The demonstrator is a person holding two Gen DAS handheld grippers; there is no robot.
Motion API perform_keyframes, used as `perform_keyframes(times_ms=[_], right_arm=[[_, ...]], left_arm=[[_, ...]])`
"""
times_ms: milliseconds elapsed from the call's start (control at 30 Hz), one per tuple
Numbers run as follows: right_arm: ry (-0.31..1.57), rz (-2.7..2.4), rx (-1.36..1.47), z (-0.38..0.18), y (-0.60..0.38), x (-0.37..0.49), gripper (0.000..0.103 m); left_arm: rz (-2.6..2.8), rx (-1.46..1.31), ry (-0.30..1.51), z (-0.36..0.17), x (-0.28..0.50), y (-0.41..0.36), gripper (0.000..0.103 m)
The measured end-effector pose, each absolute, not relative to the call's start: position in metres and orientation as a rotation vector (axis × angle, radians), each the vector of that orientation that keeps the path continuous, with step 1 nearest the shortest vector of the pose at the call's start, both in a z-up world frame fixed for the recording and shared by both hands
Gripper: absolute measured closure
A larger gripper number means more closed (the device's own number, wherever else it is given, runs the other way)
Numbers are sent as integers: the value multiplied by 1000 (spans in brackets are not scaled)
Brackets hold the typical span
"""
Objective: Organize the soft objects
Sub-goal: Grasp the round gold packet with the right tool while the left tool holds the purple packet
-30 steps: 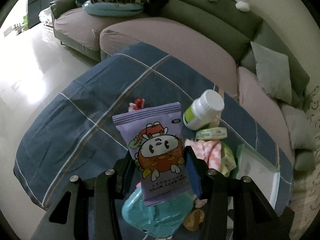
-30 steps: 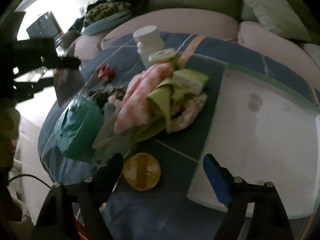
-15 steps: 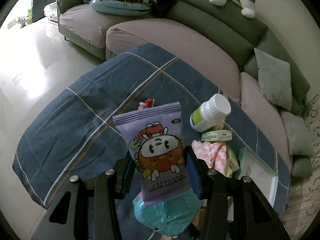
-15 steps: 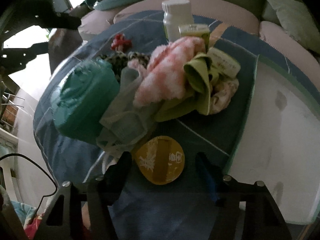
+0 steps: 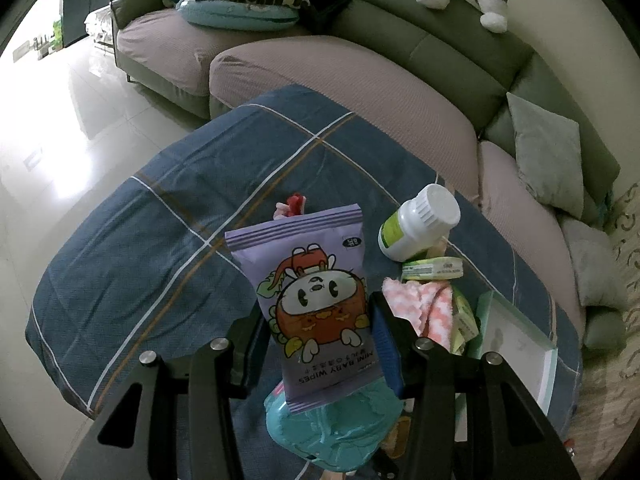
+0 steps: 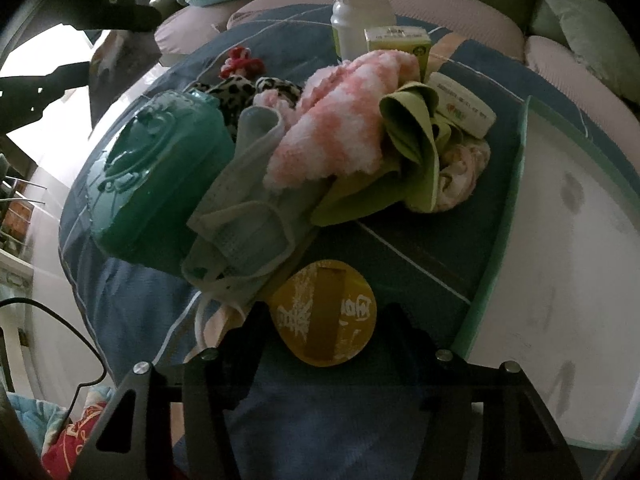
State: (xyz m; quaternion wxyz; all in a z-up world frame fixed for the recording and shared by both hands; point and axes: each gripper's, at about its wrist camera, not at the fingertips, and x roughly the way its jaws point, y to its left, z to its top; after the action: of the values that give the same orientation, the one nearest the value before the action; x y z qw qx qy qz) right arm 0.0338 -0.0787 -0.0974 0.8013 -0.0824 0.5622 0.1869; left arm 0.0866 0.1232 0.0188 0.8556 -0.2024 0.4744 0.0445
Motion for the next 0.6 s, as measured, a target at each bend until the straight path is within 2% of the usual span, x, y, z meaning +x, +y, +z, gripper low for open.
perform_keyframes(times_ms=[100, 200, 600], right_arm=[[1206, 400, -176, -99, -79, 33, 42], [1199, 406, -167, -96, -81, 33, 48], [1132, 366, -68, -68, -110, 35, 49]], left_arm=[[92, -421, 1001, 18, 87, 122, 54], [94, -418, 1000, 18, 87, 122, 54], [88, -403, 986, 23, 87, 115, 54]])
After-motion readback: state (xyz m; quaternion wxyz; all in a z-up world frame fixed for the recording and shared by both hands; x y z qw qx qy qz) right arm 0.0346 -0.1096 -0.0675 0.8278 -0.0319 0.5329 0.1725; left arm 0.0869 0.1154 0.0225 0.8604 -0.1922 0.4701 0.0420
